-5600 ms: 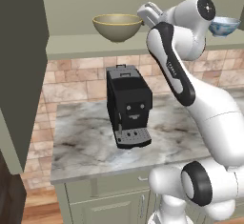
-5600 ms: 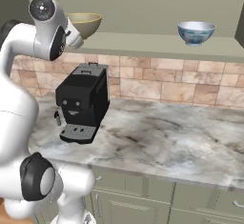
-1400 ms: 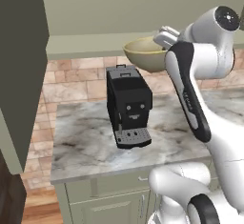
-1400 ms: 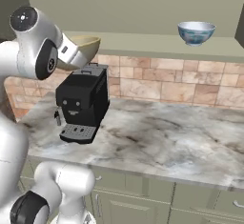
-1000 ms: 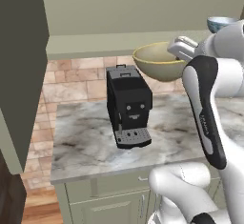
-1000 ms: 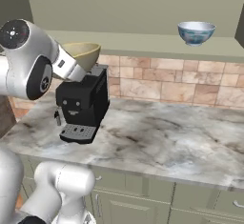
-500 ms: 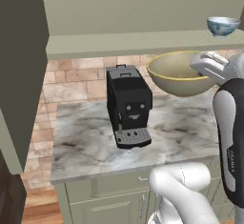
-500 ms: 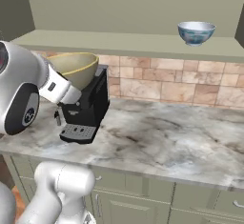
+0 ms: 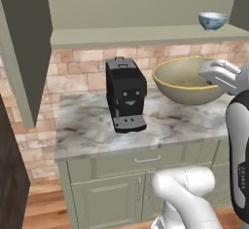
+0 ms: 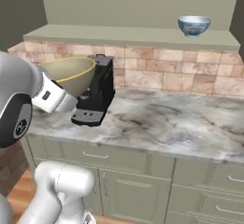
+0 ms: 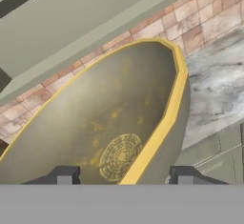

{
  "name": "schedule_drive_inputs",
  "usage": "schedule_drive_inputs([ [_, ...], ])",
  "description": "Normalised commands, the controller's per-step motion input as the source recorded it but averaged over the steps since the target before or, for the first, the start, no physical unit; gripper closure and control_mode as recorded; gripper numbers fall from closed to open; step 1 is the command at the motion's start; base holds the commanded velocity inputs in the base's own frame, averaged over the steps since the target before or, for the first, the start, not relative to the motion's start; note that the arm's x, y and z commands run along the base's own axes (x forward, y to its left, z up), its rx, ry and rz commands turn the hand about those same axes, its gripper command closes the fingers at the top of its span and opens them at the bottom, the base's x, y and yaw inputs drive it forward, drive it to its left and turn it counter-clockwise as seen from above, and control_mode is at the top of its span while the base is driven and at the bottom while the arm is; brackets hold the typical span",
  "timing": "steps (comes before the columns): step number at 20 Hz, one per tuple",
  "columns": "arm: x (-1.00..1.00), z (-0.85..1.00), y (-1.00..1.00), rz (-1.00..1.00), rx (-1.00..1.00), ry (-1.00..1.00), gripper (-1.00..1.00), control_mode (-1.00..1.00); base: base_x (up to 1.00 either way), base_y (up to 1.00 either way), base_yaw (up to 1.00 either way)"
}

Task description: Take the smaller bowl and place it next to the appetizer plate on the dining counter , and place the larger bowl next to the plate with cooked food.

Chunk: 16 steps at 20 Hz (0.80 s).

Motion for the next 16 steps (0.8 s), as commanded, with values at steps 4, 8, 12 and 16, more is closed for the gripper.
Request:
schedule_drive_inputs([
  [4,0.0,0.0,0.0,0.0,0.0,0.0,1.0,1.0,-0.82,0.0,0.02],
  [8,0.0,0.0,0.0,0.0,0.0,0.0,1.0,1.0,-0.76,0.0,0.01],
  [12,0.0,0.0,0.0,0.0,0.0,0.0,1.0,1.0,-0.89,0.0,0.0],
  [16,0.0,0.0,0.0,0.0,0.0,0.0,1.0,1.0,-1.0,-0.17,-0.1],
])
